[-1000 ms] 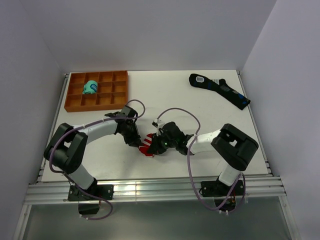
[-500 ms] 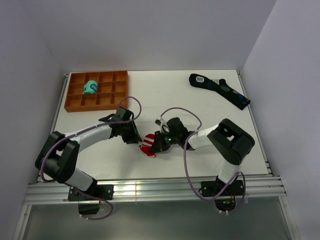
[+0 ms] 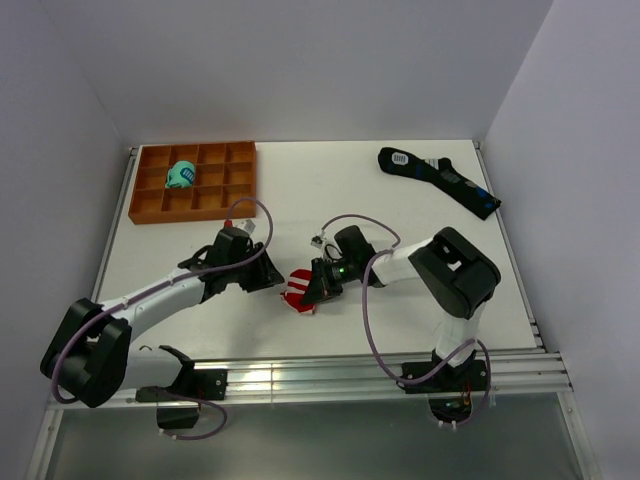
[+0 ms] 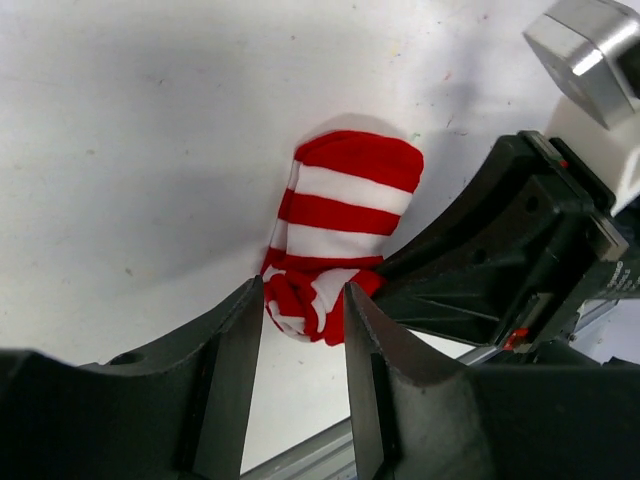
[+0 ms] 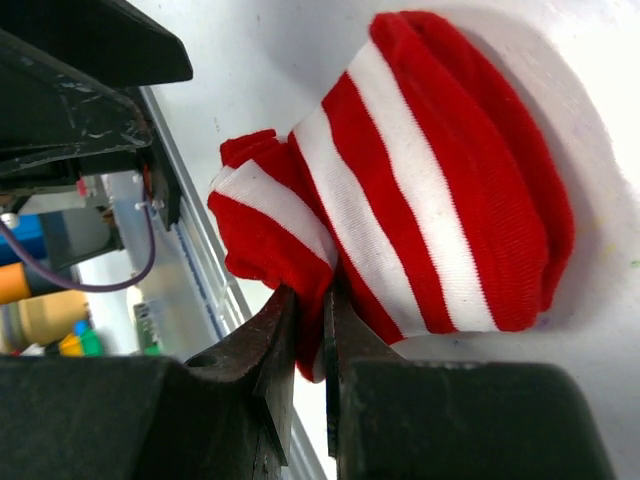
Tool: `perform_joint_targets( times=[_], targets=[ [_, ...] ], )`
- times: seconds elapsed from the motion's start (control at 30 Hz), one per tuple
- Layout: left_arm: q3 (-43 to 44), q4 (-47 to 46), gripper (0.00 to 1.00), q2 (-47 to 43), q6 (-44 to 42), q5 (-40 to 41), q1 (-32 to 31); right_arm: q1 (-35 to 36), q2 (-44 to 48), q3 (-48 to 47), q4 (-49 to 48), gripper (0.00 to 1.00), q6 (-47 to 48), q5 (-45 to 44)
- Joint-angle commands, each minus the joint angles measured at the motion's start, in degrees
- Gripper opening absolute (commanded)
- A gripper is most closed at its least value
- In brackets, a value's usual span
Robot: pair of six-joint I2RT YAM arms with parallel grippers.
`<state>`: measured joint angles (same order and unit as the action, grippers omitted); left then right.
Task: Roll the socks
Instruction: Roll the sock at the center of the board.
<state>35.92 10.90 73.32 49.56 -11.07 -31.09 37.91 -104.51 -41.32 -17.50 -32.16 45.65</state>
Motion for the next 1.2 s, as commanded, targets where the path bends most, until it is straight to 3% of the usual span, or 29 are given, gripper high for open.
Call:
perform_joint_targets(
  times=[0.0,0.47,0.8,1.17],
  targets=[
    [-1.6,-4.9,0.43,-1.2,-2.3,-1.7,0.1,-0.6,-4.3,1.3,16.4,0.0,3.1,-4.2],
    [-6.3,-10.4,0.44,-2.0,-3.9,-4.6,-2.5,-3.0,-8.2,-5.1,27.2,0.0,6.2,-1.5],
    [-8.2,-14.7,0.46,0.2,-5.2,-6.7,-4.6,-3.3,-9.8,-6.1,28.3,0.0,6.0,-1.3],
    [-13.2,-19.4,0.49,-3.1,-2.8,-8.8,-5.3,-3.5,-11.3,-7.3,29.3,0.0,5.4,-1.1]
  ],
)
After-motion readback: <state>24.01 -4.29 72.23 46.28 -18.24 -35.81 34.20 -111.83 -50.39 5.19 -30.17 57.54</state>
